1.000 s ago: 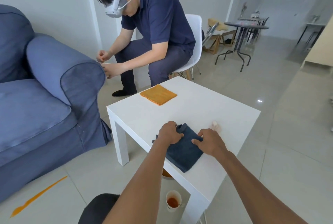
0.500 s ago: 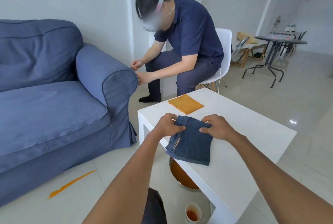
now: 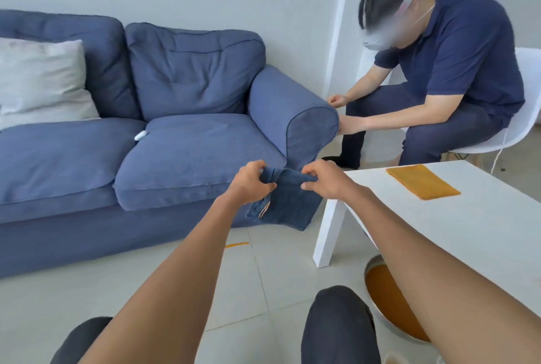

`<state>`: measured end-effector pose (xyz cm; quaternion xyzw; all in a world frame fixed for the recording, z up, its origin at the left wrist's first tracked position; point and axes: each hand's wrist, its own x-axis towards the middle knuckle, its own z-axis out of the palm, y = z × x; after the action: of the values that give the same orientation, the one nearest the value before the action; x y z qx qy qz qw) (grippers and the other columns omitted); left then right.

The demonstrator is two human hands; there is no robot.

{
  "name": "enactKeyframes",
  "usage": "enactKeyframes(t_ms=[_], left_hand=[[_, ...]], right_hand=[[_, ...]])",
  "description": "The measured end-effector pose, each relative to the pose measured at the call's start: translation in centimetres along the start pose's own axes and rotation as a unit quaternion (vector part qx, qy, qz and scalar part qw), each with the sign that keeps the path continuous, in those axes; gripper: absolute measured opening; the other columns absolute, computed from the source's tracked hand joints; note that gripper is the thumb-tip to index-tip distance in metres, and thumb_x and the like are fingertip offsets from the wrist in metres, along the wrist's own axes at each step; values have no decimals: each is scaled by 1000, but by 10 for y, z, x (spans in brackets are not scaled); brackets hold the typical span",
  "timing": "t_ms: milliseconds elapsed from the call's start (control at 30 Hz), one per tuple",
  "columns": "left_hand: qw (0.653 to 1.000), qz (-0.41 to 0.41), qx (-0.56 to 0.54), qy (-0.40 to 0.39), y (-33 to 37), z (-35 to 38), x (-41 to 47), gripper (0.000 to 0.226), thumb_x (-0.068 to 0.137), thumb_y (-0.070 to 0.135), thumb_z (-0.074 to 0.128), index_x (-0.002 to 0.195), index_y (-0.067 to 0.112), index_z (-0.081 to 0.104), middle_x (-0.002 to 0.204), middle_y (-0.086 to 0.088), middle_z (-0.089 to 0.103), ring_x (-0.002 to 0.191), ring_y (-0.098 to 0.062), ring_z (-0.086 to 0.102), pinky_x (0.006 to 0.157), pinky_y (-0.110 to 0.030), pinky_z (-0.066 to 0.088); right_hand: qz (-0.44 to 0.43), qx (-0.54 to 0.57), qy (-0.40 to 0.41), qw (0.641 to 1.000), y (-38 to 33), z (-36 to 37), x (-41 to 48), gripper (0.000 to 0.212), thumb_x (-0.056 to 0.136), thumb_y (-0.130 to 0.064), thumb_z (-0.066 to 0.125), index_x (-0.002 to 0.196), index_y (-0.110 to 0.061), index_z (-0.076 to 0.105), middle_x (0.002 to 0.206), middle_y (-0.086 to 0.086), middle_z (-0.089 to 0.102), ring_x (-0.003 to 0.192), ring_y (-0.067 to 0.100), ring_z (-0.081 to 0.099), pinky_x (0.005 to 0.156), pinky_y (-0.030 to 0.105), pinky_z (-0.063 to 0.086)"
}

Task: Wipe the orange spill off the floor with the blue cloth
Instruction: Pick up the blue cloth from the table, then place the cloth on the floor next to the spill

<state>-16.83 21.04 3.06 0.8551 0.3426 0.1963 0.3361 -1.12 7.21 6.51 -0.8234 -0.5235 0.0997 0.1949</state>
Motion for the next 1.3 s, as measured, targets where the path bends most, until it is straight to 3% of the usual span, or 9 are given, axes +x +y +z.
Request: enactKeyframes(t_ms=[167,267,367,567,700,833,967,1167,1300], left_hand=[[998,-64,5,12,-74,-30,-27,21,71,25,72,84,25,56,90,-6,67,78,-25,61,71,-37,55],[996,-92,20,7,-117,-28,-42,24,74,20,71,95,22,60,88,-1,67,80,-23,60,69,-30,48],[991,-131,19,-7,-162,-8,-48,13,73,17,68,79,25,60,73,3,65,71,-21,57,61,-27,44],[981,-177,28,-69,-246,56,-34,4,78,14,65,80,17,64,77,-3,63,72,-21,55,60,-26,44],[972,-195,37,-124,-304,110,-8,20,79,21,66,98,17,71,95,-2,67,80,-17,56,66,-26,44],[966,-209,43,-144,-352,165,24,17,83,18,60,95,14,71,95,-9,71,77,-21,57,64,-26,43],[970,-192,67,-132,-387,198,66,18,83,17,56,93,13,70,92,-11,71,84,-33,64,62,-30,45],[973,-123,171,-91,-416,221,122,18,87,24,61,101,20,70,106,-6,65,89,-31,65,66,-30,44],[972,-131,189,-43,-432,233,143,23,91,29,63,112,22,71,109,-5,67,91,-29,67,72,-32,48]], right_hand=[[-44,4,-49,998,-46,72,37,16,87,-21,73,103,-19,71,93,5,64,86,26,60,75,34,46],[-45,5,-97,994,-57,120,54,8,87,-17,72,91,-24,70,81,0,62,80,25,59,69,33,45],[-38,3,-137,990,-55,169,67,16,86,-11,70,81,-26,66,71,-5,58,75,23,57,66,31,43],[-3,-14,-203,979,-15,265,101,9,85,-15,72,86,-25,71,97,6,69,89,27,64,77,35,54],[16,-42,-257,965,25,328,134,10,88,-16,71,90,-24,67,102,8,63,72,27,69,60,33,58],[32,-55,-268,961,66,387,173,13,89,-11,71,90,-23,66,103,9,60,74,26,68,60,28,54],[45,-55,-244,967,102,425,208,21,89,-11,69,108,-21,69,107,5,52,89,22,57,79,30,49],[54,-85,-147,984,129,468,254,22,88,-7,65,105,-20,70,114,8,62,88,26,57,69,29,40],[50,-99,-50,993,132,490,273,20,88,-2,63,103,-13,70,109,8,66,96,31,63,70,32,45]])
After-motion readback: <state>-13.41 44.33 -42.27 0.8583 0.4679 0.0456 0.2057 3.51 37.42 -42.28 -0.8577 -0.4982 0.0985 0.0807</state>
